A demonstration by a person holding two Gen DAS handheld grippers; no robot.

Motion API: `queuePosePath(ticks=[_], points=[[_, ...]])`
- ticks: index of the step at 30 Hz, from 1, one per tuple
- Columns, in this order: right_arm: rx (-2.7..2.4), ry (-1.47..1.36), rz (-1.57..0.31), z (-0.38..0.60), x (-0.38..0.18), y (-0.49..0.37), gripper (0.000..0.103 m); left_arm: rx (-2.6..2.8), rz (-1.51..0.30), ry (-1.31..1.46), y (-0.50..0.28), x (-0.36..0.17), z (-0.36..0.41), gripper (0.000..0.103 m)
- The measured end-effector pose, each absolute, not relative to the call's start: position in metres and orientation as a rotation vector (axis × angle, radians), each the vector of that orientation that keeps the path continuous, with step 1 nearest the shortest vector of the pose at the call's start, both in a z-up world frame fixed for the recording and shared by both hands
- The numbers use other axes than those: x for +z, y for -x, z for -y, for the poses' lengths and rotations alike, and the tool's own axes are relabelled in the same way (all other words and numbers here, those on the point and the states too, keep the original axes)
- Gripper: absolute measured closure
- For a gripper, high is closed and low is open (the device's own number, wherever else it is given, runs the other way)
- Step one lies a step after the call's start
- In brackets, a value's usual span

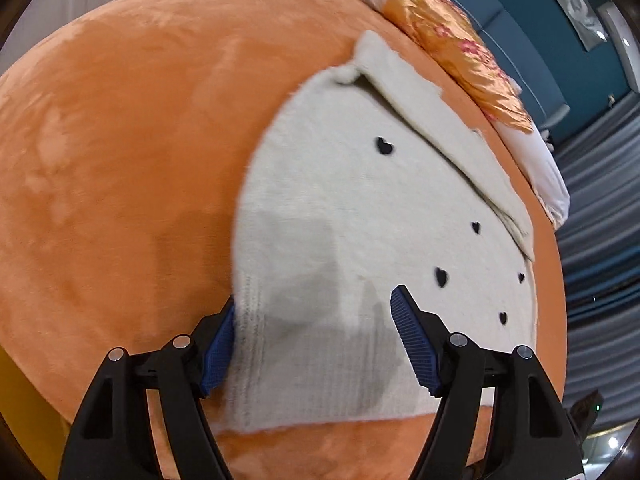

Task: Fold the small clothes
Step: 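Grasp the sweater side edge with the left tool and lift it toward the center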

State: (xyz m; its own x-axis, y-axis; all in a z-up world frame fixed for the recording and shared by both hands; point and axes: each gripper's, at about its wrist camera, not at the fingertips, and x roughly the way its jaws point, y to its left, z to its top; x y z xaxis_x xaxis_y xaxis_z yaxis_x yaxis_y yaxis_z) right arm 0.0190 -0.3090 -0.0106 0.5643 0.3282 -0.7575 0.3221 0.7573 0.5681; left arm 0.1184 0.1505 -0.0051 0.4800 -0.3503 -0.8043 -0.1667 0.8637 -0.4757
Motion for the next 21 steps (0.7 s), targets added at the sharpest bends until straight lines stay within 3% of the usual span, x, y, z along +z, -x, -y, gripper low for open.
queuePosePath(ticks=[2, 3, 4, 5, 14, 21], points=[[-0.003, -0.743, -1.015, 0.302, -0.008, -0.026, 0.059, -0.136, -1.094, 0.526, -0.123, -0.002, -0.144, 0.060], [0.002, -0.746, -1.022, 0.300, -0.008, -0.029, 0.065, -0.141, -1.105, 0.509, -0.122, -0.001, -0.143, 0.083], [0.002, -0.744, -1.019, 0.297, -0.004, -0.029, 0.085, -0.146, -1.114, 0.486, -0.123, 0.004, -0.140, 0.097], [-0.001, -0.730, -1.008, 0.296, 0.002, -0.027, 0.098, -0.150, -1.114, 0.479, -0.122, 0.008, -0.143, 0.097], [0.014, -0.580, -0.916, 0.302, 0.060, 0.022, 0.100, -0.175, -1.071, 0.372, -0.077, 0.057, -0.154, 0.098], [0.067, -0.405, -1.095, 0.297, 0.052, 0.096, 0.100, -0.245, -1.216, 0.153, -0.002, 0.055, -0.139, 0.098]])
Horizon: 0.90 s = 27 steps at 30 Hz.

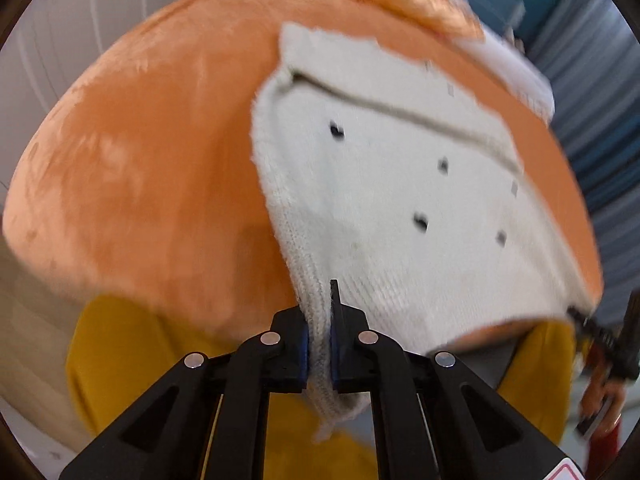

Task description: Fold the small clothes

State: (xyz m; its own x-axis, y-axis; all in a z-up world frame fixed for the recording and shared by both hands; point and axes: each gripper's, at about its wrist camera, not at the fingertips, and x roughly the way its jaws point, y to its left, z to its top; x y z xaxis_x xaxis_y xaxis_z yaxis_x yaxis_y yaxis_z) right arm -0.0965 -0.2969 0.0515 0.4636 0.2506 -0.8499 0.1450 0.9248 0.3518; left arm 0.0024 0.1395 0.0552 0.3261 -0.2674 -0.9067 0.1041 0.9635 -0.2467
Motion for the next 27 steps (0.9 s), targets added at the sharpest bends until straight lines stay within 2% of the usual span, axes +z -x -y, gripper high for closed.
queuePosePath(ticks=[6, 11, 15, 17, 21, 27], points=[[0.126, -0.349, -1.266, 0.289, 0.046, 0.170, 0.100, -0.273, -1.398, 0.040, 0.075, 0.046, -0.145, 0.098], [0.171, -0.383, -1.259, 0.293, 0.063, 0.179, 0.100, -0.267, -1.390, 0.094, 0.087, 0.061, -0.150, 0.098], [0.156, -0.439, -1.064, 0.317, 0.098, 0.134, 0.100, -0.265, -1.185, 0.168, 0.036, 0.102, -0.151, 0.098], [0.124, -0.472, -0.905, 0.333, 0.117, 0.098, 0.100, -0.254, -1.082, 0.215, 0.006, 0.118, -0.151, 0.098], [0.056, -0.543, -0.696, 0.353, 0.125, 0.030, 0.100, -0.199, -0.890, 0.281, -0.061, 0.136, -0.140, 0.098], [-0.021, -0.609, -0.632, 0.361, 0.103, -0.057, 0.100, -0.101, -0.823, 0.379, -0.152, 0.119, -0.131, 0.098]])
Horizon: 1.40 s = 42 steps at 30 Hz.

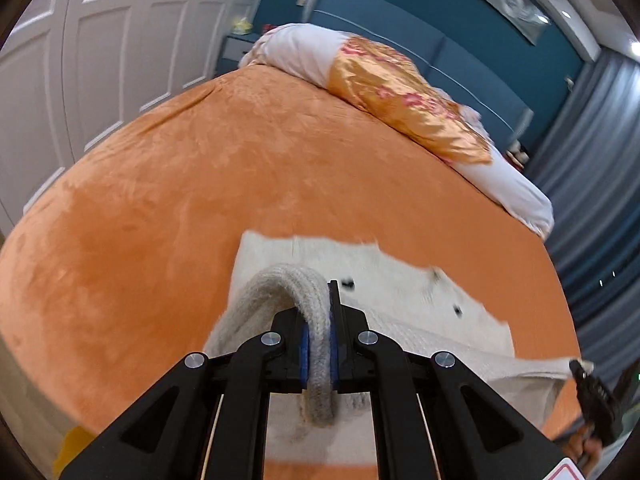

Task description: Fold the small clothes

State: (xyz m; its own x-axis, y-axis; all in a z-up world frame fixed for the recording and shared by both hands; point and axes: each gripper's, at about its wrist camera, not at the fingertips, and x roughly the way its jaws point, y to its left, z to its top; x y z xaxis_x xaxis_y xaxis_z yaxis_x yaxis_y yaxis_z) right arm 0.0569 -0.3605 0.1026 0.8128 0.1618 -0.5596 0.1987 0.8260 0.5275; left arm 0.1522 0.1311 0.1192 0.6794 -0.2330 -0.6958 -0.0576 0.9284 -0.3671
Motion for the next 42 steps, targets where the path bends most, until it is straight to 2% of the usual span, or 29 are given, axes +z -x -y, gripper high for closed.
queuePosePath(ticks=[7, 19, 22, 31, 36, 37, 38, 39, 40, 42], points=[[-0.092, -0.672, -0.685, 0.365, 0.050, -0.123, 0.100, -0.013, -0.910, 0.390, -0.229, 0.057, -0.129, 0.098], [-0.149, -0.670, -0.787, 0.375, -0.039, -0.184, 0.100, 0.023, -0.932, 0.241, -0.287, -0.015, -0.112, 0.093], [-0.145, -0.656, -0.774, 0.375, -0.043, -0.187, 0.101, 0.018, -0.904, 0.257, -0.289, -0.022, -0.114, 0.088], [-0.132, -0.645, -0.747, 0.376, -0.048, -0.189, 0.101, -0.003, -0.861, 0.299, -0.290, -0.028, -0.119, 0.086], [-0.095, -0.711, -0.742, 0.382, -0.022, -0.175, 0.094, -0.072, -0.892, 0.439, -0.278, -0.006, -0.139, 0.084], [-0.079, -0.722, -0.701, 0.379, -0.004, -0.159, 0.084, -0.091, -0.903, 0.473, -0.269, 0.004, -0.143, 0.079], [-0.083, -0.710, -0.648, 0.375, 0.013, -0.142, 0.067, -0.108, -0.896, 0.497, -0.253, 0.017, -0.149, 0.071], [-0.104, -0.675, -0.593, 0.366, 0.034, -0.116, 0.061, -0.088, -0.867, 0.484, -0.233, 0.033, -0.153, 0.049], [-0.102, -0.652, -0.578, 0.360, 0.043, -0.103, 0.059, -0.077, -0.836, 0.470, -0.218, 0.042, -0.155, 0.036], [-0.047, -0.605, -0.605, 0.336, 0.054, -0.080, 0.059, -0.100, -0.778, 0.444, -0.180, 0.059, -0.153, 0.034]])
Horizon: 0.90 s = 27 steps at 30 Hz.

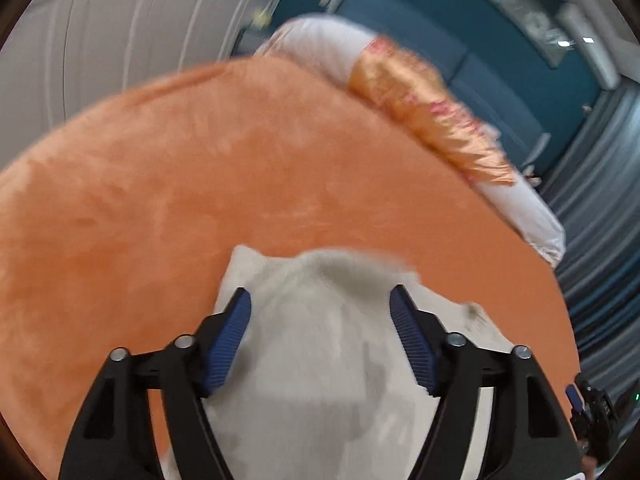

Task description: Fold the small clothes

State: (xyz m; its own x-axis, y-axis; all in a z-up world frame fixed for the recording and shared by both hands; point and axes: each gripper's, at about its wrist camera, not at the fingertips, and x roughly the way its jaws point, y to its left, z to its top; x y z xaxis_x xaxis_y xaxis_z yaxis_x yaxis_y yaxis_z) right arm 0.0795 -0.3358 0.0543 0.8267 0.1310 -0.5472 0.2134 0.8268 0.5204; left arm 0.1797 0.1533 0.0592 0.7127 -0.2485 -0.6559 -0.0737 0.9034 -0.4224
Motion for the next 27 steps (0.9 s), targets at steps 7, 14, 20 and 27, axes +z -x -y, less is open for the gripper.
queuePosePath(ticks=[7, 14, 20, 27], points=[[0.233, -0.338, -0.878, 0.188, 0.017, -0.043, 0.070, -0.191, -0.991, 0.246, -0.119, 0.012, -0.071, 0.034], [0.077, -0.357, -0.960, 0.241, -0.013, -0.026, 0.103, -0.102, -0.982, 0.091, -0.106, 0.001, -0.078, 0.046], [-0.094, -0.428, -0.984, 0.304, -0.009, 0.005, 0.101, -0.091, -1.002, 0.077, -0.097, 0.005, -0.110, 0.062], [-0.130, -0.462, -0.808, 0.355, 0.046, -0.029, 0.066, -0.066, -0.909, 0.183, -0.138, 0.053, -0.123, 0.035]])
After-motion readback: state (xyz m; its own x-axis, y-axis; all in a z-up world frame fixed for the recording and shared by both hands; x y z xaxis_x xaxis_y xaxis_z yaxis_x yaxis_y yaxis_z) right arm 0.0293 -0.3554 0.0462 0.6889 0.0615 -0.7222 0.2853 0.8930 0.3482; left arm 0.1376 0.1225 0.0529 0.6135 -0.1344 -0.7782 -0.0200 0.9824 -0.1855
